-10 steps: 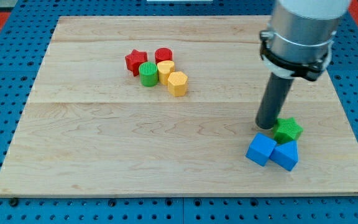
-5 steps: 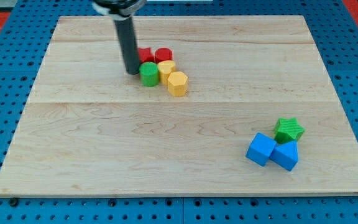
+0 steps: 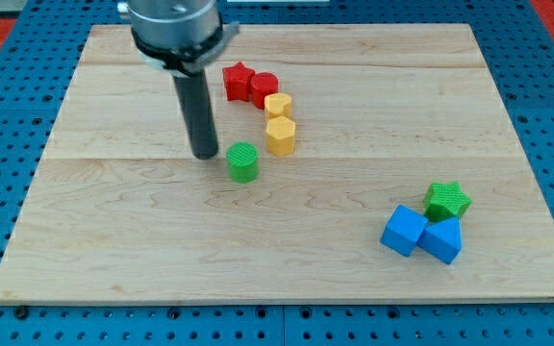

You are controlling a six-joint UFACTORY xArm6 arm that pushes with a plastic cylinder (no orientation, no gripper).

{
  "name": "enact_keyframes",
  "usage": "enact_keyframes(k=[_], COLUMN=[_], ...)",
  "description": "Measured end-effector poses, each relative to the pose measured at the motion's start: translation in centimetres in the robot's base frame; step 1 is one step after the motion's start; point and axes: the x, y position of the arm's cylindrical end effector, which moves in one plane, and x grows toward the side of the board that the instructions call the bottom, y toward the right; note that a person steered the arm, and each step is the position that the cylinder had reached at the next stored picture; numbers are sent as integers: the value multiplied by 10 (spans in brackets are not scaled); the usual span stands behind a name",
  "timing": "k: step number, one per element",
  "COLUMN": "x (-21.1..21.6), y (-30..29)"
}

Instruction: Push the green circle into the blue cube

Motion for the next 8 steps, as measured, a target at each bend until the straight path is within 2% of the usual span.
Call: enact_keyframes(k=[1,2,3,4,5,6,8], x=[12,18,15,16,36,48,48], y=[103,162,97,61,88,145,162])
